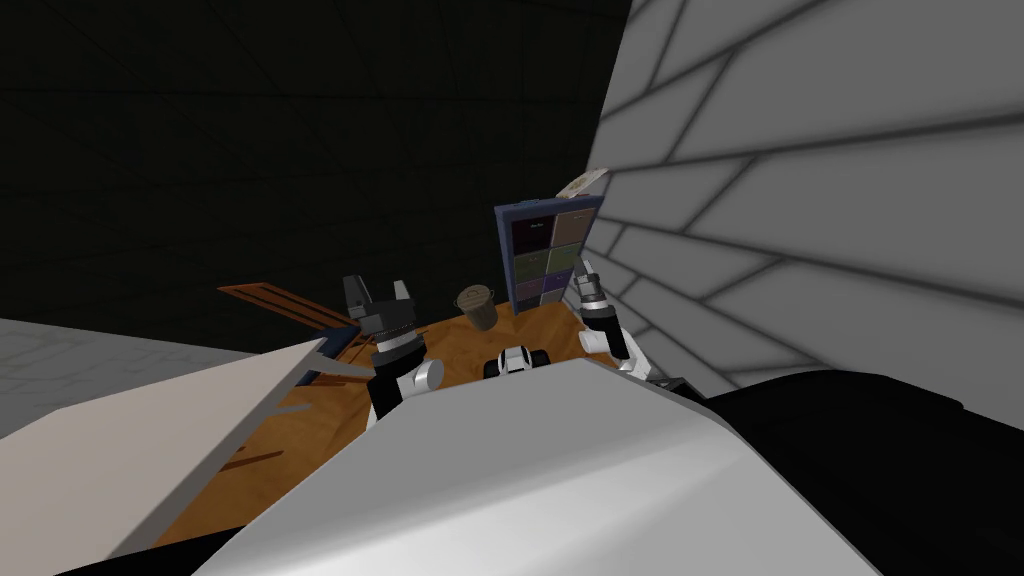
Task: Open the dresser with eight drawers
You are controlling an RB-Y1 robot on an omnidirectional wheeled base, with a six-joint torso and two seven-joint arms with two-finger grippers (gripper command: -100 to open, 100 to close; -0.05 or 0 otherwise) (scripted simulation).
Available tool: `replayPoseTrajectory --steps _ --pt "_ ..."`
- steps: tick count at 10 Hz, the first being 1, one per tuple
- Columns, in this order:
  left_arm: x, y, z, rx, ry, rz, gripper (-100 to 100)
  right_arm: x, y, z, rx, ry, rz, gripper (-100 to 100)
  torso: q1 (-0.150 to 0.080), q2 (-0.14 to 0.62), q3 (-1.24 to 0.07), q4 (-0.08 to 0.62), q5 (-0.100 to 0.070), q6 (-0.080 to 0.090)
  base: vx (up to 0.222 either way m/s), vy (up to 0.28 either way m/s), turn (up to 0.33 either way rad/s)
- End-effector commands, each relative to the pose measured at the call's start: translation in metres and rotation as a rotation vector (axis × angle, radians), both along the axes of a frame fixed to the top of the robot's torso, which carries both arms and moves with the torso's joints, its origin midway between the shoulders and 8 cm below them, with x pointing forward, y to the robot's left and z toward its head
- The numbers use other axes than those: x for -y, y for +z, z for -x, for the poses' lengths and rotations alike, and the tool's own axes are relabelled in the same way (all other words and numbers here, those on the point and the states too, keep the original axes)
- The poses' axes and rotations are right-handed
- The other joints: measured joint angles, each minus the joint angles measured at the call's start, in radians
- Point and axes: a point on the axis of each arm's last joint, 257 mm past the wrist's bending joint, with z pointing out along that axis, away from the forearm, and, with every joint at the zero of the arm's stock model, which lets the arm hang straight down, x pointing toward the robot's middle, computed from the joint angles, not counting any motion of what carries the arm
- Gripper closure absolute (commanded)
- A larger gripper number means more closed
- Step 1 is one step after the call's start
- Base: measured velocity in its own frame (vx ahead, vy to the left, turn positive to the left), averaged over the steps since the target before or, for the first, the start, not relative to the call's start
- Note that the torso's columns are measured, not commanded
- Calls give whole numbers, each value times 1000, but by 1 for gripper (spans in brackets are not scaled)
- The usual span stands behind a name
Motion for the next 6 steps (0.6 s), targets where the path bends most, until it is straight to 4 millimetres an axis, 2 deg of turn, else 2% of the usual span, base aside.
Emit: replayPoseTrajectory --steps 1,6 --pt "0 0 0 0 0 0 0 4 -2 -2 7 -64 93 -100 0 -1 0 0 0 0 55 14 39" --pt "0 0 0 0 0 0 0 13 -6 -6 18 -175 256 -100 0 -1 -1 0 0 0 49 17 39"
